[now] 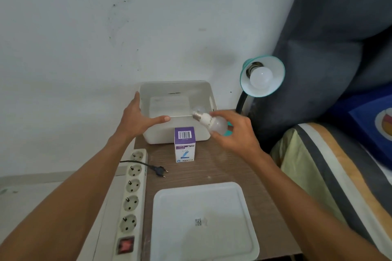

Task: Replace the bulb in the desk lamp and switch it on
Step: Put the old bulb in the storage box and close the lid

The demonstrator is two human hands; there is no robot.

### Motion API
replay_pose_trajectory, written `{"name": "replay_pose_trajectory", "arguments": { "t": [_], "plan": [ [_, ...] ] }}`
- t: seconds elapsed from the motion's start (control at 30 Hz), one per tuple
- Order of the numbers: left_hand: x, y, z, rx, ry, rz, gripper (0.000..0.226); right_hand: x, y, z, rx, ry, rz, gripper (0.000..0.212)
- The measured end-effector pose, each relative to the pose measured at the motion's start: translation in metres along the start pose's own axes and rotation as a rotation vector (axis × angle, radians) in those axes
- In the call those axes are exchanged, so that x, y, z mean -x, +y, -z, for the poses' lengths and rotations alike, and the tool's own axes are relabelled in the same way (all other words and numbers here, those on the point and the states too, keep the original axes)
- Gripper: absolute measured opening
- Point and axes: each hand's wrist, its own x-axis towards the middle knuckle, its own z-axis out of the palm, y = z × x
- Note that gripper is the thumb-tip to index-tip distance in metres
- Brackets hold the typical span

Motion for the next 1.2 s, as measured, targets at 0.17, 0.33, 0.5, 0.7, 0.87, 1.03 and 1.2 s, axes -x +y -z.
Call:
{"name": "replay_pose_trajectory", "arguments": {
  "t": [0.17,0.33,0.5,0.7,0.87,1.03,1.2],
  "plan": [
    [-0.003,-0.004,-0.001,0.024,0.013,-0.012,0.119,-0.052,-0.03,-0.004,-0.055,0.036,0.066,0.051],
    [-0.002,-0.004,-0.006,0.074,0.033,-0.038,0.105,-0.103,-0.032,-0.03,0.044,-0.101,-0.011,0.055],
    [-0.004,-0.006,-0.008,0.093,0.056,-0.032,0.114,-0.126,-0.024,-0.057,0.111,-0.272,-0.083,0.055],
    [-0.002,-0.003,-0.009,0.062,0.089,-0.013,0.123,-0.131,-0.023,-0.071,0.207,-0.36,-0.084,0.048],
    [-0.003,-0.008,-0.009,0.058,0.083,-0.024,0.12,-0.134,-0.03,-0.069,0.266,-0.457,-0.107,0.044],
    [-0.002,-0.007,-0.008,0.066,0.081,-0.035,0.113,-0.136,-0.03,-0.063,0.115,-0.508,-0.244,0.047],
    [-0.002,-0.006,-0.007,0.067,0.087,-0.038,0.11,-0.133,-0.024,-0.059,-0.034,-0.509,-0.311,0.049]
  ]
}}
